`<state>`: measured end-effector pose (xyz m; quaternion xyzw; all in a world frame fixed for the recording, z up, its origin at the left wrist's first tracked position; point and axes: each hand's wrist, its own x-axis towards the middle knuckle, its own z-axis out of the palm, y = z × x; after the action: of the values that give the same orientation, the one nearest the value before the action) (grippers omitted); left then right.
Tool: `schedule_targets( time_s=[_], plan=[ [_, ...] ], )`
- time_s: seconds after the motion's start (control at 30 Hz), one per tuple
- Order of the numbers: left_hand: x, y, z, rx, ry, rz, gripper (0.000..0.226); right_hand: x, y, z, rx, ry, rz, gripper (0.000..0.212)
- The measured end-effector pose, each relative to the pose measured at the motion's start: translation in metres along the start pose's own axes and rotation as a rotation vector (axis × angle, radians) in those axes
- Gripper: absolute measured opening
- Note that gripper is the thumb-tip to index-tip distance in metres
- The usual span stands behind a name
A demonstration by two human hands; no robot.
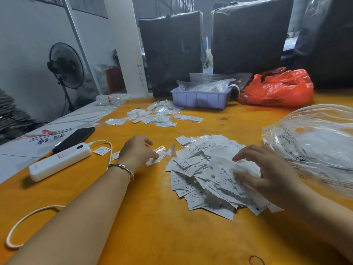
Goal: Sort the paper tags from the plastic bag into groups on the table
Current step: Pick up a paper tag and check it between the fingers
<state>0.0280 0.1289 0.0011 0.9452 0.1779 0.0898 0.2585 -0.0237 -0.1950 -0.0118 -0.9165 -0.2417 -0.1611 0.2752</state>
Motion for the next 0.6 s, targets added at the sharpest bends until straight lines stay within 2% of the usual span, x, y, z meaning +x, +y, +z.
schedule_targets(
  time_s=[0.07, 0.17, 0.23, 0.3, 0.37, 0.47, 0.53, 0.6],
  plan=[
    [-0.001, 0.004, -0.001, 0.102, 0.025, -0.005, 0.058, 0.000, 0.000, 0.000, -0.028, -0.036, -0.001, 0.031],
    [-0.007, 0.014, 0.000, 0.147, 0.076, 0.043, 0.043, 0.000, 0.000, 0.003, -0.030, -0.066, 0.014, 0.033],
    [-0.016, 0.029, 0.004, 0.018, 0.086, 0.176, 0.026, 0.000, 0.000, 0.004, -0.019, -0.063, 0.028, 0.028],
    [-0.029, 0.049, 0.009, -0.148, 0.005, 0.353, 0.018, 0.001, 0.001, 0.006, -0.005, -0.043, 0.031, 0.023],
    [-0.046, 0.072, 0.014, -0.180, -0.147, 0.531, 0.023, 0.002, 0.002, 0.008, 0.017, -0.025, 0.035, 0.020],
    [-0.065, 0.097, 0.022, -0.030, -0.314, 0.724, 0.045, 0.004, 0.003, 0.008, 0.104, -0.007, 0.046, 0.018],
    [-0.073, 0.106, 0.027, 0.034, -0.354, 0.785, 0.059, 0.005, 0.002, 0.008, 0.156, 0.001, 0.050, 0.019],
    [-0.078, 0.109, 0.034, 0.083, -0.335, 0.818, 0.062, 0.006, 0.001, 0.007, 0.180, 0.020, 0.058, 0.020]
  ],
)
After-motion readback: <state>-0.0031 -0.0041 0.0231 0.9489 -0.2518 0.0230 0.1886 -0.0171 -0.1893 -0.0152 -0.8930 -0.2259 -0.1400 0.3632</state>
